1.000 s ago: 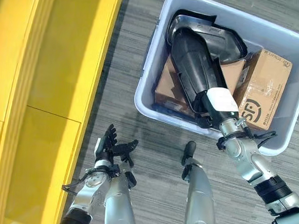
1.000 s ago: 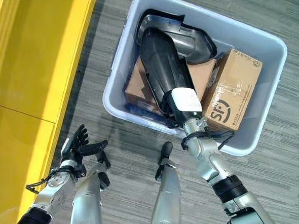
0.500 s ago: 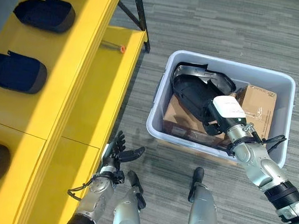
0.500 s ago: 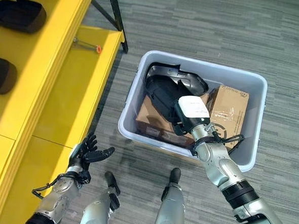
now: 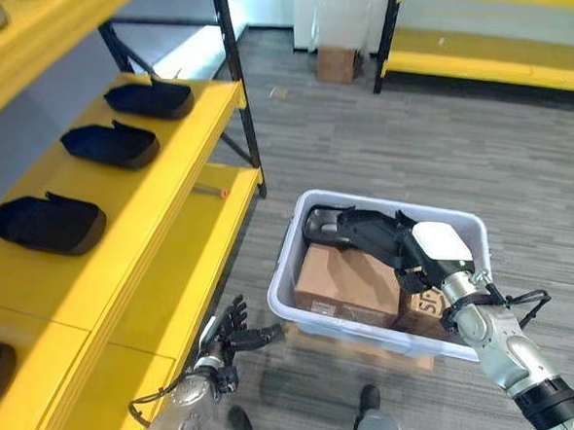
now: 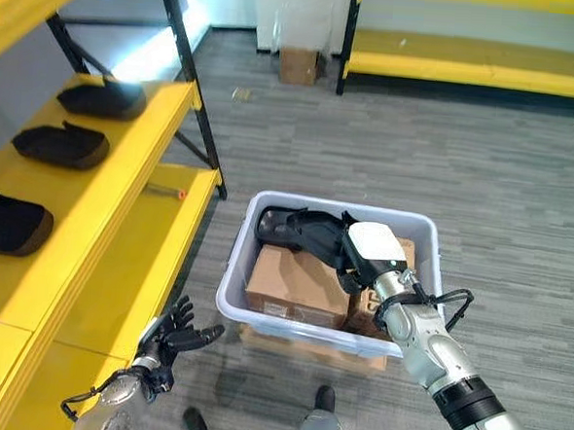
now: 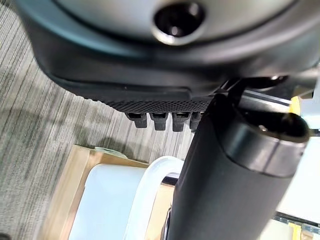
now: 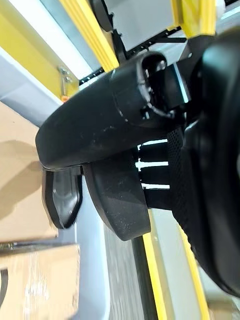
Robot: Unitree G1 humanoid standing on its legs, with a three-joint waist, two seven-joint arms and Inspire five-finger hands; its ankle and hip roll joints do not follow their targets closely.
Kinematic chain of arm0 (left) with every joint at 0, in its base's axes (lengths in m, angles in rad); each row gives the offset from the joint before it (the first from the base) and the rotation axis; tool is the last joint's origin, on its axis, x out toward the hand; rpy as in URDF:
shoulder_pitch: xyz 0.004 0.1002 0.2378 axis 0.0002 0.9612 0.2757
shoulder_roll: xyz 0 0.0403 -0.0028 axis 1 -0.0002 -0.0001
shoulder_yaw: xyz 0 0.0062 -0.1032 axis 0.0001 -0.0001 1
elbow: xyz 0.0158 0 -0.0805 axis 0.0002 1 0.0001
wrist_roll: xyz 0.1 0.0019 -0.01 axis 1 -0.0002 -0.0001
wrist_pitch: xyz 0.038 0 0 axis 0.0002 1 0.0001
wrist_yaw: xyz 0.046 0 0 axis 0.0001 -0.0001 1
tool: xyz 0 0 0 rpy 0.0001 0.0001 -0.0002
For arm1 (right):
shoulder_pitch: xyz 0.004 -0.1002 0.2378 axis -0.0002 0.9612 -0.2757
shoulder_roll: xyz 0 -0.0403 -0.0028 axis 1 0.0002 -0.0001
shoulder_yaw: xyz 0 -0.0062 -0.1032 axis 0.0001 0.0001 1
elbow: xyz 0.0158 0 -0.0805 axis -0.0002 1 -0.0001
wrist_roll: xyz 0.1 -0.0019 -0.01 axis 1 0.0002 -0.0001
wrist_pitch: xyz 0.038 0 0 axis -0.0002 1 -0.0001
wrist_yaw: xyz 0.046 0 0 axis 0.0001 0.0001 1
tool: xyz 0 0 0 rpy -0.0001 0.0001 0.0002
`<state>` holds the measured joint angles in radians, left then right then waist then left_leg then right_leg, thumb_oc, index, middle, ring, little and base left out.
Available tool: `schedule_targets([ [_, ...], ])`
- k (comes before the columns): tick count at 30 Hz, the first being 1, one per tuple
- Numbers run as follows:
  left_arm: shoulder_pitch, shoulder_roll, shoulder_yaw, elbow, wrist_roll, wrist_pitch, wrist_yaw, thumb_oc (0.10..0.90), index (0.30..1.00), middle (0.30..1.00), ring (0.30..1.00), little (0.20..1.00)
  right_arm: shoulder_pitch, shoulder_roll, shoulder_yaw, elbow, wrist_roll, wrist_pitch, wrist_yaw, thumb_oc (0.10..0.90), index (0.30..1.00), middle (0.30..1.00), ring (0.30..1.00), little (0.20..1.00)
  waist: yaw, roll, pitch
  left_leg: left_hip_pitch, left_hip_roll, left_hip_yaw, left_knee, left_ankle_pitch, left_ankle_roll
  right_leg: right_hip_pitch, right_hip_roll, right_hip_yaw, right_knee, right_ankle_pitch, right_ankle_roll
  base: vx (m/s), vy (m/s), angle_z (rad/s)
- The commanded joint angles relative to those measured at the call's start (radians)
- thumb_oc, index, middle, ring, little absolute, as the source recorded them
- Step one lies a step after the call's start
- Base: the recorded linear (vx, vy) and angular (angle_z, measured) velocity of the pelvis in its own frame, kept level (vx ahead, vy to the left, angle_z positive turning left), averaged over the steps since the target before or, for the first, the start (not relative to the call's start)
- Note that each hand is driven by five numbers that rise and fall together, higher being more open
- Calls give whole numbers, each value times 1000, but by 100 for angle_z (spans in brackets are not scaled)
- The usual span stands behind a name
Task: Move parts from the plastic box to the shelf.
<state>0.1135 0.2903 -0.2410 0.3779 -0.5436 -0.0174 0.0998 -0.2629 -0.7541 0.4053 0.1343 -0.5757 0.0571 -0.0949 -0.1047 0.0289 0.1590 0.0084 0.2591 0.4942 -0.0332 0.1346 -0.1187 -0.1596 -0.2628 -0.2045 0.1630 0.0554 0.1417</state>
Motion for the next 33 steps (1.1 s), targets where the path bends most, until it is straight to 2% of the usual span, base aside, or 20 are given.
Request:
schedule_targets([
  [1, -58, 24, -17, -51, 18, -52, -34, 900, 1000, 1000, 1000, 1000, -115, 11, -118, -39, 11, -58, -56, 400, 300, 300, 300, 300, 10, -37, -56, 68, 68, -14, 61, -58, -64, 27, -63, 58, -80, 58, 71, 9, -40, -11],
  [6, -42, 11, -18, -34, 27, -44, -44, 900, 1000, 1000, 1000, 1000, -92, 10, -132, -38, 7, -64, -55, 400, 300, 300, 300, 300, 2, -30, -106, 105, 62, 8, 6, -29, -69, 49, -46, 61, -125, 77, 76, -1, -43, -8],
  [7, -45, 11, -18, -25, 29, -42, -41, 900, 1000, 1000, 1000, 1000, -93, 7, -132, -42, 5, -64, -54, 400, 300, 300, 300, 300, 2, -26, -113, 118, 59, -3, 0, -42, -81, 58, -46, 64, -127, 62, 84, 49, -13, -4],
  [9, -43, 8, -13, -21, 26, -44, -38, 900, 1000, 1000, 1000, 1000, -106, -6, -129, -43, 1, -62, -58, 400, 300, 300, 300, 300, -4, -22, -112, 115, 65, 16, 3, -23, -74, 51, -39, 66, -130, 74, 74, -13, -20, -1],
  [10, -43, 8, -14, -20, 26, -44, -39, 900, 1000, 1000, 1000, 1000, -106, -6, -129, -42, 1, -62, -57, 400, 300, 300, 300, 300, -2, -20, -117, 125, 62, 2, -3, -38, -84, 59, -40, 69, -132, 60, 82, 0, 0, 0],
  [17, -39, 7, -22, -17, 52, -42, -48, 900, 1000, 1000, 1000, 1000, -126, -29, -141, -46, -18, -58, -67, 400, 300, 300, 300, 300, -9, 3, -124, 141, 73, 9, -5, -25, -90, 80, -31, 73, -133, 49, 76, -14, -38, -6],
  [18, -40, 9, -23, -21, 54, -44, -48, 900, 1000, 1000, 1000, 1000, -138, -44, -142, -51, -14, -58, -69, 400, 300, 300, 300, 300, -15, 8, -120, 129, 78, 21, 4, -7, -81, 70, -27, 71, -126, 58, 66, -94, -82, -1],
  [24, -35, -3, -34, -39, 10, -44, -51, 900, 1000, 1000, 1000, 1000, -181, -78, -147, -61, -18, -50, -77, 400, 300, 300, 300, 300, -30, 51, -112, 130, 98, 15, 33, 16, -90, 67, -11, 81, -75, 14, 51, -21, -51, -3],
  [30, -29, -9, -47, -65, 13, -39, -59, 900, 1000, 1000, 1000, 1000, -171, -90, -166, -85, -31, -45, -80, 400, 300, 300, 300, 300, -34, 84, -100, 132, 113, 8, 32, 46, -99, 70, 3, 70, -48, -11, 42, -7, -48, 0],
  [33, -26, -3, -49, -85, 16, -42, -65, 900, 1000, 1000, 1000, 1000, -187, -89, -162, -92, -34, -45, -87, 400, 300, 300, 300, 300, -35, 108, -99, 126, 120, 5, 22, 79, -107, 64, 15, 61, -40, -27, 34, -33, -53, 1],
])
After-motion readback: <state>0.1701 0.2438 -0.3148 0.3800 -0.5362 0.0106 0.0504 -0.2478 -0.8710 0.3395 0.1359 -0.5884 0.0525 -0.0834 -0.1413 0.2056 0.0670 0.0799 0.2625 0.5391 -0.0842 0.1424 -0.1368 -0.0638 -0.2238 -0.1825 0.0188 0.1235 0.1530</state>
